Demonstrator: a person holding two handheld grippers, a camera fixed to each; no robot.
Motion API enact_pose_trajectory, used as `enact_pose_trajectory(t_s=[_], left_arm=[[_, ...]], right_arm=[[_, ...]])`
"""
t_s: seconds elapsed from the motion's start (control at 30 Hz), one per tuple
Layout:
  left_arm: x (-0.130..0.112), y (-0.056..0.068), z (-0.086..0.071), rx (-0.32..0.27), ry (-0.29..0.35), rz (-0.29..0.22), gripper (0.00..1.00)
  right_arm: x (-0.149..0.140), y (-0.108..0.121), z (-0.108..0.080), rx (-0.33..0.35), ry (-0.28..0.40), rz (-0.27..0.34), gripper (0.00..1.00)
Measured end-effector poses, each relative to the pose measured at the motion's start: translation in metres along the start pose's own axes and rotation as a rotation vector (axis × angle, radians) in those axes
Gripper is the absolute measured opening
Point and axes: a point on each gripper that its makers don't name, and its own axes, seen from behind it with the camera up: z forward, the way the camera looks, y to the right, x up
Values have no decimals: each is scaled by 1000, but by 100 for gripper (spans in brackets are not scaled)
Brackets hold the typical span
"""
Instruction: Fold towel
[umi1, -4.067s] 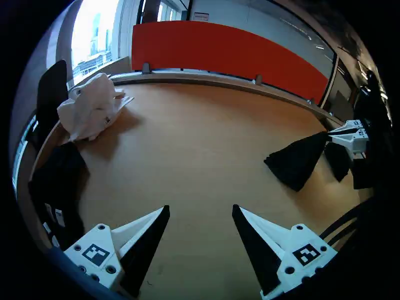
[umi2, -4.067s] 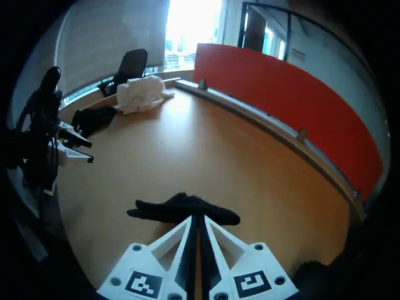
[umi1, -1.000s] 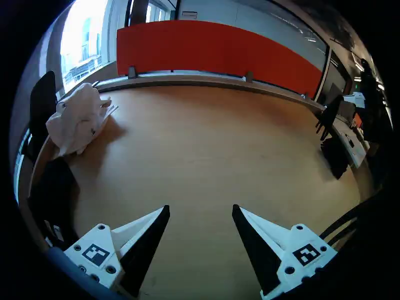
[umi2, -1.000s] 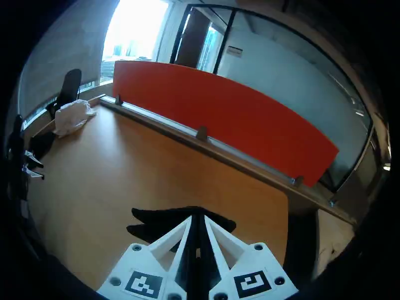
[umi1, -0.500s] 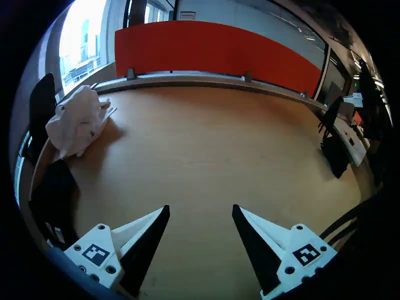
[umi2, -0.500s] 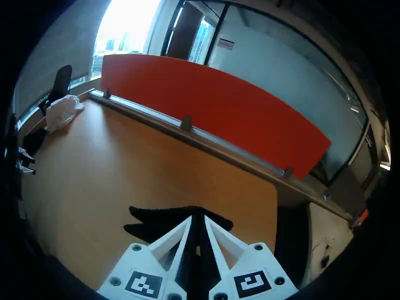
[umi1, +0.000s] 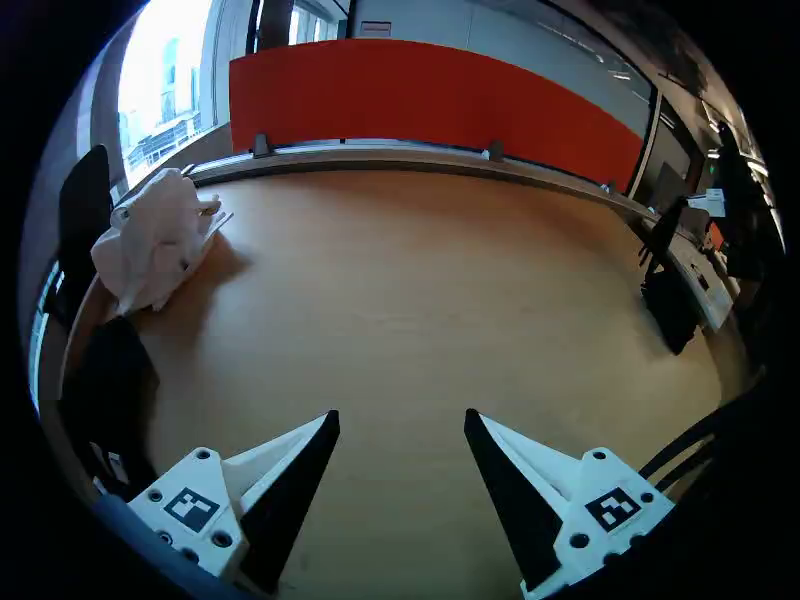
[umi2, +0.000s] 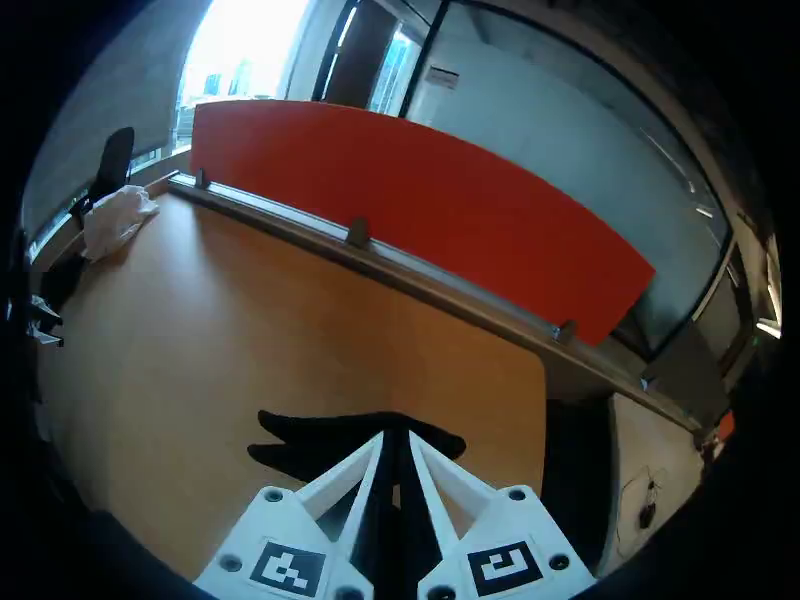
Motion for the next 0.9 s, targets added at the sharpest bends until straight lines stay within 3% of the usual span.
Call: enact_pose_trajectory(t_s=[0.4, 0.9], left_arm=[[2, 1, 0, -4, 3, 8, 93], [1, 3, -1, -12, 1, 18, 93]], right_arm=[[-30, 7, -20, -23, -28, 34, 4], [-126, 15, -55, -71, -154, 127, 4]])
